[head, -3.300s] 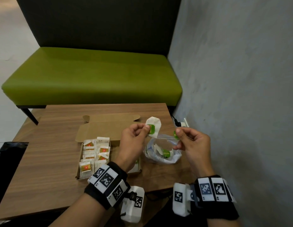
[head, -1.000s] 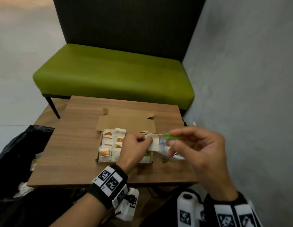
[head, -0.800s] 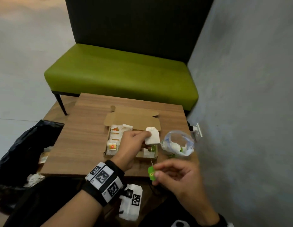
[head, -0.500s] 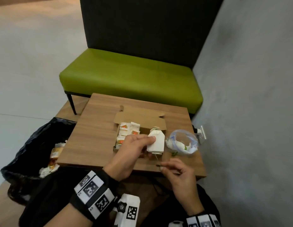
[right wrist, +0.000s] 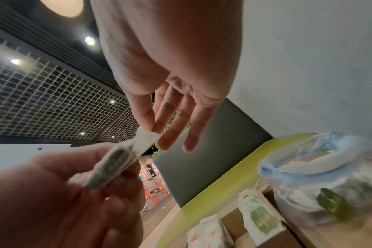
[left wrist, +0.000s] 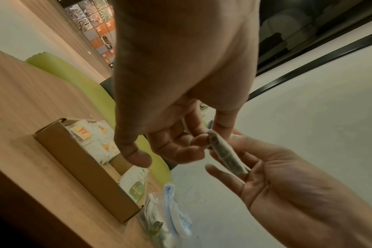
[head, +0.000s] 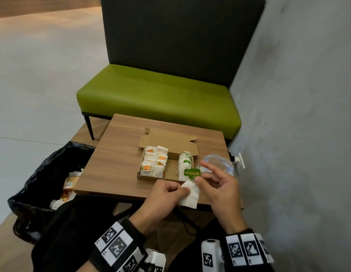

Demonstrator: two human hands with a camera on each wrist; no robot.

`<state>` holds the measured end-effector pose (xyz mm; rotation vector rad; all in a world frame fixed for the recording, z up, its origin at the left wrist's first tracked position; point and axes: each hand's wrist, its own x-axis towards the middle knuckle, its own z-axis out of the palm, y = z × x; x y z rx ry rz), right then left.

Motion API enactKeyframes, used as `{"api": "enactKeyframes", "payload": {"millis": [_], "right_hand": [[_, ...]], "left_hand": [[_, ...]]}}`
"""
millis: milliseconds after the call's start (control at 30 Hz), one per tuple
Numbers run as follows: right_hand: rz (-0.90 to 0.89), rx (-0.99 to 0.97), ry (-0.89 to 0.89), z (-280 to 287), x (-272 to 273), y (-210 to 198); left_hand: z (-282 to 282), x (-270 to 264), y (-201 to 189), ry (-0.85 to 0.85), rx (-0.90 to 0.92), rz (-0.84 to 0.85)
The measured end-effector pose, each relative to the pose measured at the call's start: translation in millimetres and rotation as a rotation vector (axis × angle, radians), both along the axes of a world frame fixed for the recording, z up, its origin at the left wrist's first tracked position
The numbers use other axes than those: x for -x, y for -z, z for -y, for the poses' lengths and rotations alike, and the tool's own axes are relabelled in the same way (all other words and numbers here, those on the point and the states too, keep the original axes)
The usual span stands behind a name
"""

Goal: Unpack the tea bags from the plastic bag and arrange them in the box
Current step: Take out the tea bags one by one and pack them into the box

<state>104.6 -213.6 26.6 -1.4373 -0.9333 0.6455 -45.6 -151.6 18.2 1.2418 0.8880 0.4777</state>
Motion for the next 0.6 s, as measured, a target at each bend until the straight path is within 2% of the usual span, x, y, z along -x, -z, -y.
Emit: {"api": "enactKeyframes", "payload": {"millis": [167, 367, 500, 600], "right_hand": [[0.029, -0.005, -0.117, 11, -1, 11], [0.070, 0.069, -0.157, 9, -5, 13], [0.074, 0.070, -0.152, 9, -8, 13], [-0.052, 0.084, -0.136, 11, -9, 13]], "left_hand": [[-1, 3, 2, -0.033, 0.139, 0.107], [-2, 4, 4, 0.009, 0.189, 0.177], [-5, 6, 8, 0.042, 0.024, 0.135], [-10, 8, 11, 0.046, -0.084, 0.103]]}}
